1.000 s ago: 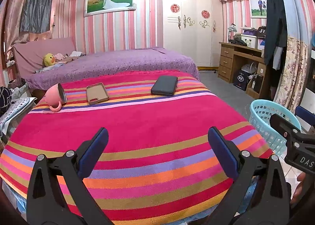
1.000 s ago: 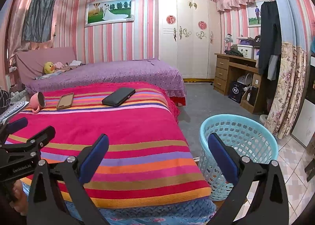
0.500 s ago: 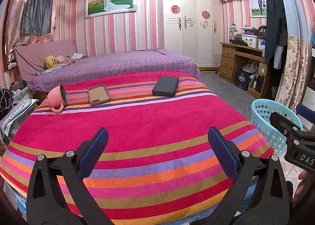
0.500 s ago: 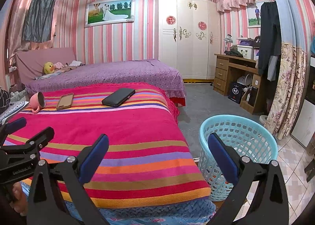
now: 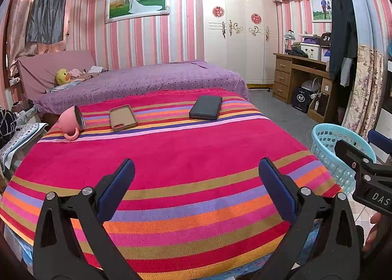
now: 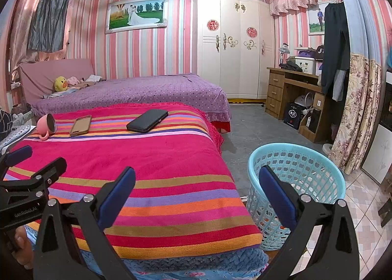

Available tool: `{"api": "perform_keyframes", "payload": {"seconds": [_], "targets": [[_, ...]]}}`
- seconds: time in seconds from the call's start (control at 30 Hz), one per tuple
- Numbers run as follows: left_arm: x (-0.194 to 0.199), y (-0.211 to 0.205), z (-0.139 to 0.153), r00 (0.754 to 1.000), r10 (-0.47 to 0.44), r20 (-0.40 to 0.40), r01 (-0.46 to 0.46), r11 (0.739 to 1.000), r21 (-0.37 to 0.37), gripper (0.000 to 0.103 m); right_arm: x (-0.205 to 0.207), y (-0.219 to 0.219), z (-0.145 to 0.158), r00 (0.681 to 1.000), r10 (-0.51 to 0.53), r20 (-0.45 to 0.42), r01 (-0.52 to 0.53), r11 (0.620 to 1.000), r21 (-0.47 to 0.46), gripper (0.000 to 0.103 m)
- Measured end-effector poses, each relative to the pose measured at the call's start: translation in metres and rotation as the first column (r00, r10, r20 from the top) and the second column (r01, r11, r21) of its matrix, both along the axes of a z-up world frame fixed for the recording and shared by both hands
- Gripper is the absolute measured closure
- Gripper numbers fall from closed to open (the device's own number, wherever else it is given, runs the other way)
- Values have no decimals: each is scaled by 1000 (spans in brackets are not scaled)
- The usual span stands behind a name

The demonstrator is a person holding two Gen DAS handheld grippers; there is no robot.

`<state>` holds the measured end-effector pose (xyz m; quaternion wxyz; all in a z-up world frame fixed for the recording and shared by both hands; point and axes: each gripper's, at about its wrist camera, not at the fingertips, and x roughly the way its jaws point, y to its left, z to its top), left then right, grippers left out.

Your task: Collect trash

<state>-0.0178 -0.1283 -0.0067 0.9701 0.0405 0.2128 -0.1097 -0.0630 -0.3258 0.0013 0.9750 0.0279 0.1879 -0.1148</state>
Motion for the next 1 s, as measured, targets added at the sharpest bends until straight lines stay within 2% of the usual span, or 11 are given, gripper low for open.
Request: {"api": "perform_keyframes", "payload": {"seconds": [1.0], "targets": [[1, 4, 2, 1000, 12, 2, -12, 1000, -4, 5, -1, -5, 0, 1000, -3, -4, 3, 1000, 1, 5]]}}
